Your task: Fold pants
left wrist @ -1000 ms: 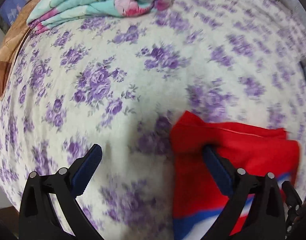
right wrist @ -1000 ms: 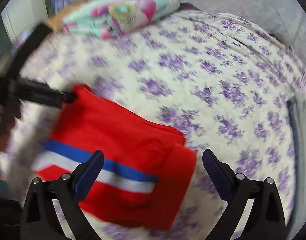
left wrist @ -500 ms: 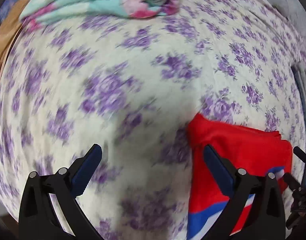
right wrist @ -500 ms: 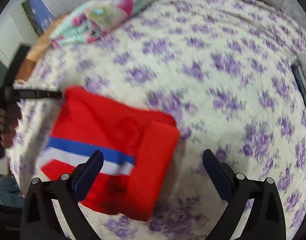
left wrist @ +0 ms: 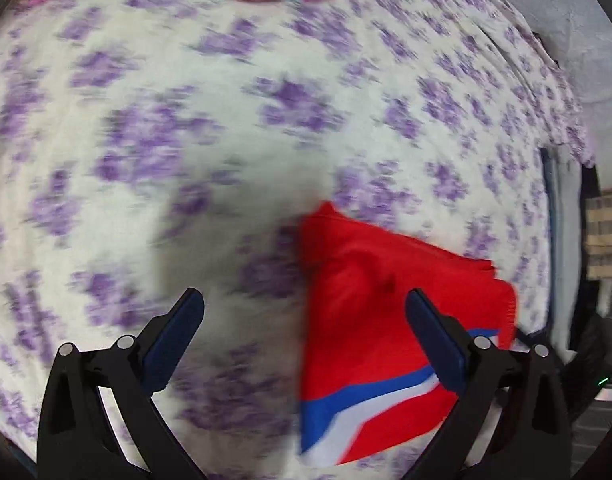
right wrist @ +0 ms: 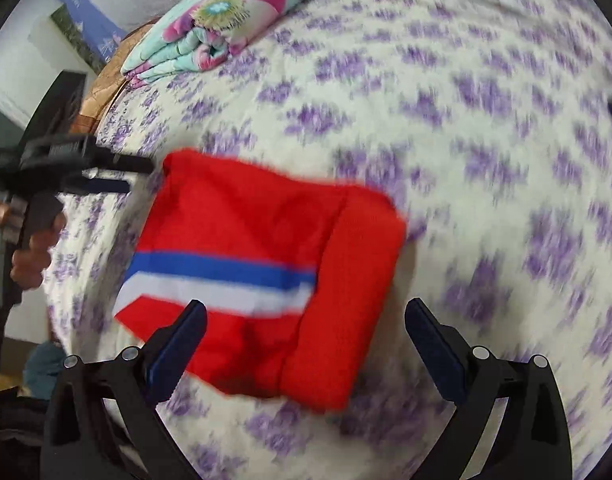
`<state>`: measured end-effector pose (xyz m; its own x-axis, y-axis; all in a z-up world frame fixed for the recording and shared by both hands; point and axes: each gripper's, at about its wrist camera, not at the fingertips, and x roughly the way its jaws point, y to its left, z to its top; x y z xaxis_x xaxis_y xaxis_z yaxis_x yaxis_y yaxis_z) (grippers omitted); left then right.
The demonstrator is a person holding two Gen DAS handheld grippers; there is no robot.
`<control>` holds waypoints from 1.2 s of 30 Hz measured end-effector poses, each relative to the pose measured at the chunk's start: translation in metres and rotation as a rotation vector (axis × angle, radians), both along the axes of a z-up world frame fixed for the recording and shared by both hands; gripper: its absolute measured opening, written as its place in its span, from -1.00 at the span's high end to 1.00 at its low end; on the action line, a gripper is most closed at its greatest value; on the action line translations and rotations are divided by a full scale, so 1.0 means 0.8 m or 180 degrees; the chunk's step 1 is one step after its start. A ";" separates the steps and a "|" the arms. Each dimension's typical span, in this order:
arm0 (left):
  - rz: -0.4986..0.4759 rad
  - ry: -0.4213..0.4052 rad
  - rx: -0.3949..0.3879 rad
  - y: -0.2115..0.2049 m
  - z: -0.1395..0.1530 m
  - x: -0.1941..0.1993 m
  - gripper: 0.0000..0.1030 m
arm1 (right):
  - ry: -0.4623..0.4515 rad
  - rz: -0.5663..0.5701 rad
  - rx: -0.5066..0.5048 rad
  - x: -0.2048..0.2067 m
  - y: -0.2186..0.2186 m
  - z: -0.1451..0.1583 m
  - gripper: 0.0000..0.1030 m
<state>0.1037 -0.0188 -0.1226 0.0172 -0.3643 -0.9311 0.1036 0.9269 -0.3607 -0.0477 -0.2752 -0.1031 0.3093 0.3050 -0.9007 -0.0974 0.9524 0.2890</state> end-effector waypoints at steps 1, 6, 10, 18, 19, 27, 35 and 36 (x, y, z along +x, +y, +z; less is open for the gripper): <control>-0.0026 0.0029 -0.0009 -0.004 -0.003 0.001 -0.90 | 0.0039 -0.0021 0.0012 -0.006 -0.001 -0.006 -0.93; -0.0054 0.0038 0.0188 -0.037 -0.022 0.028 -0.90 | 0.0125 -0.0098 0.0017 -0.015 0.000 -0.028 -0.93; 0.0084 -0.0120 0.0109 -0.050 -0.011 0.047 -0.90 | 0.0073 -0.0058 -0.0164 -0.016 0.007 -0.030 -0.93; -0.0239 -0.0363 0.0579 -0.058 0.012 0.003 -0.90 | 0.0005 -0.0152 -0.0031 -0.010 -0.010 -0.019 -0.93; -0.0257 -0.0313 0.0591 -0.054 0.009 -0.006 -0.90 | 0.0047 -0.0174 0.0029 -0.007 -0.010 -0.023 -0.93; -0.0239 -0.0201 0.0395 -0.049 -0.028 -0.059 -0.91 | 0.0168 0.0026 0.0288 0.014 0.023 -0.054 -0.93; -0.0224 -0.0176 0.0338 -0.048 -0.020 -0.067 -0.90 | 0.0303 0.0148 0.0428 0.036 0.020 -0.040 0.30; -0.0253 -0.0190 0.0337 -0.050 -0.020 -0.070 -0.90 | 0.0295 0.0196 0.0461 0.034 0.020 -0.036 0.32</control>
